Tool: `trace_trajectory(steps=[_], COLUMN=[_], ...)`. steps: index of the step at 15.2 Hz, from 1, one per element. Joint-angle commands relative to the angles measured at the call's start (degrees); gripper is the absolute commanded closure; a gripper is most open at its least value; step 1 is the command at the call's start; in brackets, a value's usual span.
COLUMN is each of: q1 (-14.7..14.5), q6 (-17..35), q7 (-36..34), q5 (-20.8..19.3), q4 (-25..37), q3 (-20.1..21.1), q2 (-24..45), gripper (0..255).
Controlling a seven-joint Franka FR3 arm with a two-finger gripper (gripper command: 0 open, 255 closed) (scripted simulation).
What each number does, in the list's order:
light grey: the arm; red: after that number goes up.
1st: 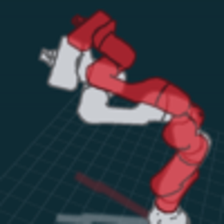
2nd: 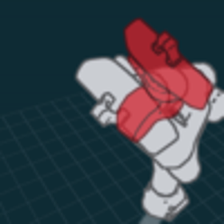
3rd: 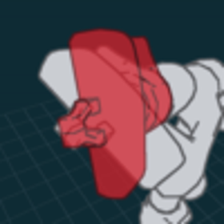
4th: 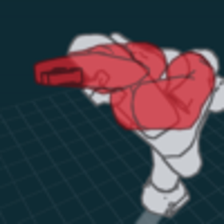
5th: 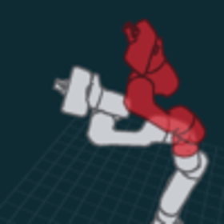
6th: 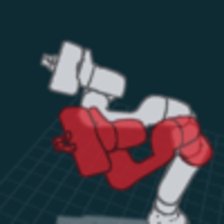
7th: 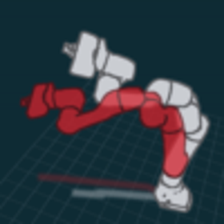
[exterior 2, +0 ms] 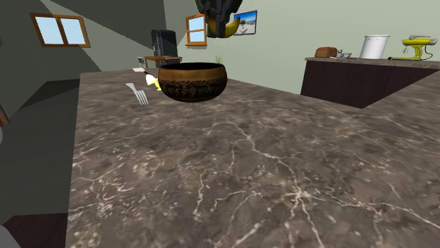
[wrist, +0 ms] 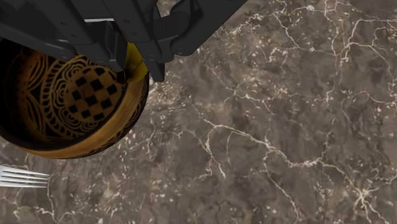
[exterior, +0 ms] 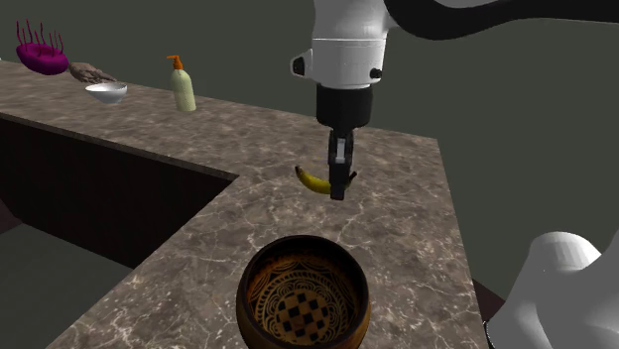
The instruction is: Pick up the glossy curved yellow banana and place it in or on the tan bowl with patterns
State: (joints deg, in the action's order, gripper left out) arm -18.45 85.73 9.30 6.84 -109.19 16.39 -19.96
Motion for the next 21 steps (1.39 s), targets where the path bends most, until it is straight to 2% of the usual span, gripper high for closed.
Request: trace_trajectory(steps=[1, 8, 21], q1=[-0.99, -4.42, -4.87], q6=[0.33, 1.08, 9.82], q7=[-2.89, -13.5, -12.61], q5=[0.87, 3.39, 4.22], q4=[-0.13, 1.69, -8.37], q3=[1.94, 9.33, 9.9], q2=[-0.04, 1.38, 0.02], gripper=[255, 255, 255])
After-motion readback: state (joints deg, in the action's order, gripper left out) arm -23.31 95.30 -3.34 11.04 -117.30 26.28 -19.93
